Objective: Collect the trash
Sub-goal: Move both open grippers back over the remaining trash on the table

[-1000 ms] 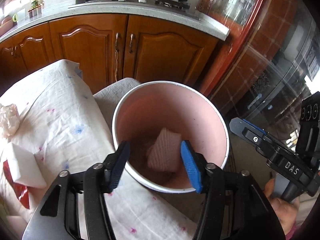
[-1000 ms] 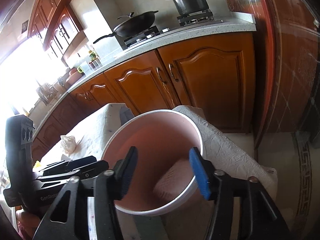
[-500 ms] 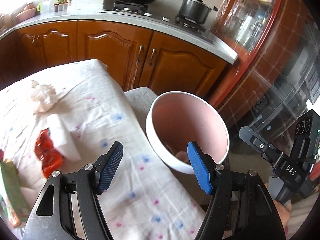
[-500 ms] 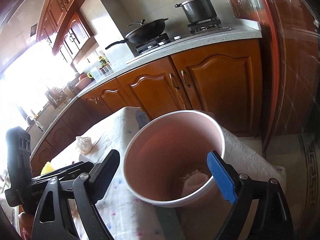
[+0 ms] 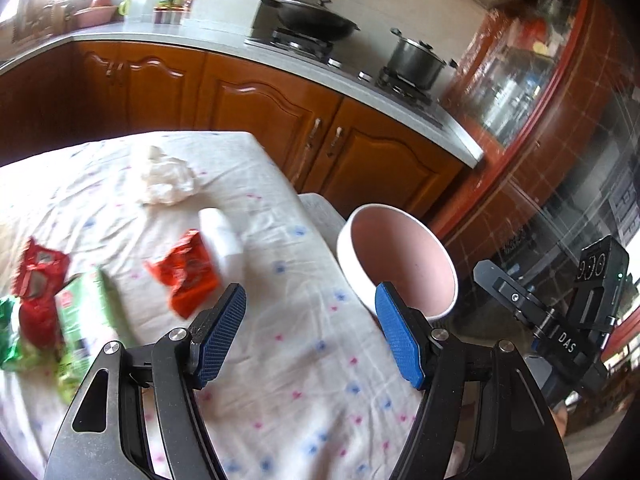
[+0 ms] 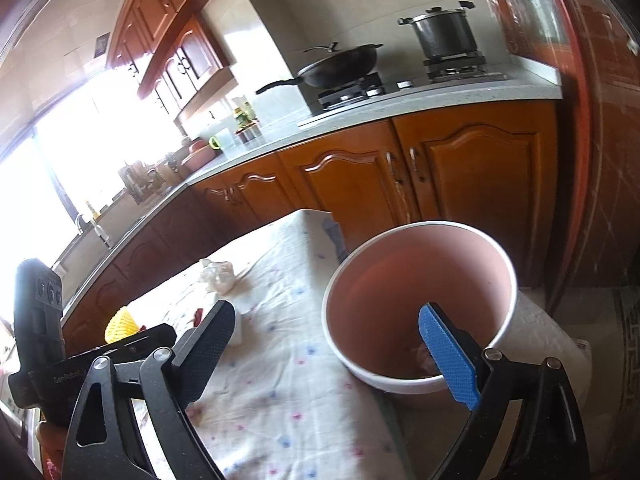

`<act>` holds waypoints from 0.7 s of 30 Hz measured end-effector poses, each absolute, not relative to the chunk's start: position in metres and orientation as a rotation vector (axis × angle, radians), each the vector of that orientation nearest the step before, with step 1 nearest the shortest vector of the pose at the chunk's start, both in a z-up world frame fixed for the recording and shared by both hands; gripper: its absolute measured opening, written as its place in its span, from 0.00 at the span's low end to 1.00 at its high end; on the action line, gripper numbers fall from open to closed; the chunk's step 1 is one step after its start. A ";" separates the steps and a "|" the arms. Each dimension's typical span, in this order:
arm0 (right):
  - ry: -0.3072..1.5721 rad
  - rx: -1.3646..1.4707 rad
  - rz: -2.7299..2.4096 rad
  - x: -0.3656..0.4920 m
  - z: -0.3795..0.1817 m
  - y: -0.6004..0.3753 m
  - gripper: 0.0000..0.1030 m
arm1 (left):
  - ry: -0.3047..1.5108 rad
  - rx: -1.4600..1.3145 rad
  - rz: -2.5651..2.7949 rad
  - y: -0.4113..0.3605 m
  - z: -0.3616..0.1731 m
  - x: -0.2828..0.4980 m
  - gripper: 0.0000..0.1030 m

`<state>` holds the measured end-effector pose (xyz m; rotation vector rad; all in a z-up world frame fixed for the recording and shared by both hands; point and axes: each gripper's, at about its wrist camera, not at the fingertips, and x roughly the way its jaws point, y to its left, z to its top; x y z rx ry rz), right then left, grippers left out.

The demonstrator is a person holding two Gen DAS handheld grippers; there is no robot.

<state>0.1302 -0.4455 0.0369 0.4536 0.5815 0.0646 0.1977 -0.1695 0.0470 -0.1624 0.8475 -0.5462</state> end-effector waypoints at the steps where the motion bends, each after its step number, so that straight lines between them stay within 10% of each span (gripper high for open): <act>1: 0.581 0.450 0.072 0.131 0.038 -0.441 0.92 | 0.839 -0.166 -0.539 -0.164 0.049 0.196 0.66; 21: 0.580 0.401 0.213 0.149 0.050 -0.362 0.93 | 0.761 -0.226 -0.353 -0.052 0.060 0.186 0.68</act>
